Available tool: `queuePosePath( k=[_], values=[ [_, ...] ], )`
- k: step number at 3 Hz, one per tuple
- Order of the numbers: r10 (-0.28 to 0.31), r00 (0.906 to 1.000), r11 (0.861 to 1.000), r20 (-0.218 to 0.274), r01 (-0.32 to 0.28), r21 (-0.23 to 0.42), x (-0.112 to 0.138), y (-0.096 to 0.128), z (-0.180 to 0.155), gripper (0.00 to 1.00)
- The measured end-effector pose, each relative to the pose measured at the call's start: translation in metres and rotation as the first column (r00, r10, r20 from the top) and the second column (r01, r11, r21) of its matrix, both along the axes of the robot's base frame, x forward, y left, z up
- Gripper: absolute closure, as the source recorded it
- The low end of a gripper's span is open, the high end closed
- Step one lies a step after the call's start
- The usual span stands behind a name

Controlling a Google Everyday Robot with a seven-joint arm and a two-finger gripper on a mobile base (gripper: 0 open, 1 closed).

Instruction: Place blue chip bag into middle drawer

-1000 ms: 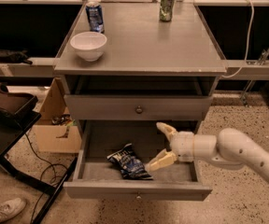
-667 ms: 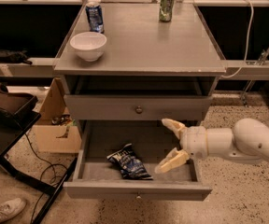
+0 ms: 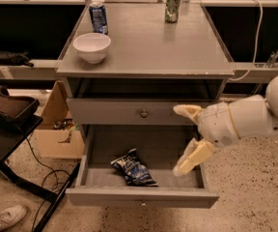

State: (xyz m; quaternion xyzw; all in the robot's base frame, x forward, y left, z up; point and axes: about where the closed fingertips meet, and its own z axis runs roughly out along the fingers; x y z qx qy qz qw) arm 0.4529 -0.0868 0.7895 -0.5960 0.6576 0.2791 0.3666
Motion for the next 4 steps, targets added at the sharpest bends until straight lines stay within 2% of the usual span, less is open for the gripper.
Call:
queuePosePath(
  k=[1, 2, 3, 4],
  values=[
    [-0.040, 0.9973, 0.987, 0.061, 0.049, -0.150, -0.007, -0.012, 0.056, 0.00],
    [-0.152, 0.9699, 0.947, 0.190, 0.198, -0.253, -0.001, -0.049, 0.089, 0.00],
    [-0.262, 0.9159, 0.905, 0.304, 0.342, -0.251, 0.020, -0.081, 0.097, 0.00],
    [-0.277, 0.9026, 0.901, 0.330, 0.363, -0.239, 0.027, -0.081, 0.102, 0.00]
  ],
)
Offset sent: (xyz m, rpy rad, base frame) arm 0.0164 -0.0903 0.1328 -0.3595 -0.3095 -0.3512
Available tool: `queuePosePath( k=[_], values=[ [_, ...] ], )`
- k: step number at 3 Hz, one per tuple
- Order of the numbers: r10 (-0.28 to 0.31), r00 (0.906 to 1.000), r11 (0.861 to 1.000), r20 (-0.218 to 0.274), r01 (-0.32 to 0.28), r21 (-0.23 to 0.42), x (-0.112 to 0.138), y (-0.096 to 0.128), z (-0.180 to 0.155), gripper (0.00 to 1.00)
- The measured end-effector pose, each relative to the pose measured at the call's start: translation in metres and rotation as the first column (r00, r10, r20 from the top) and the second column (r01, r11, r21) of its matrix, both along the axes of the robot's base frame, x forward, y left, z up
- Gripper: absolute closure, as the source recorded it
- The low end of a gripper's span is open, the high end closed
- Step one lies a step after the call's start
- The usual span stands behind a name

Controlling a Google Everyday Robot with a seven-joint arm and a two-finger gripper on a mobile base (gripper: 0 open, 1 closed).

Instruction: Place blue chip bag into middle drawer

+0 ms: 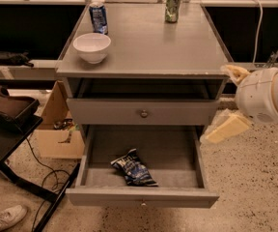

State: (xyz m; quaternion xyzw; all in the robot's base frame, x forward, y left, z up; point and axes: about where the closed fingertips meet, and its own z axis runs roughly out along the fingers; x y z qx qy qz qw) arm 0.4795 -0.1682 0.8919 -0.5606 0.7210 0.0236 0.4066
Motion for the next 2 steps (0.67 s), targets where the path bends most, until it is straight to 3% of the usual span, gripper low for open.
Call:
queuePosePath(
  k=[1, 2],
  values=[
    [0.040, 0.9992, 0.992, -0.002, -0.040, -0.123, 0.008, -0.022, 0.006, 0.00],
    [0.092, 0.9957, 0.965, -0.006, -0.091, -0.248, 0.012, -0.048, 0.018, 0.00]
  ],
)
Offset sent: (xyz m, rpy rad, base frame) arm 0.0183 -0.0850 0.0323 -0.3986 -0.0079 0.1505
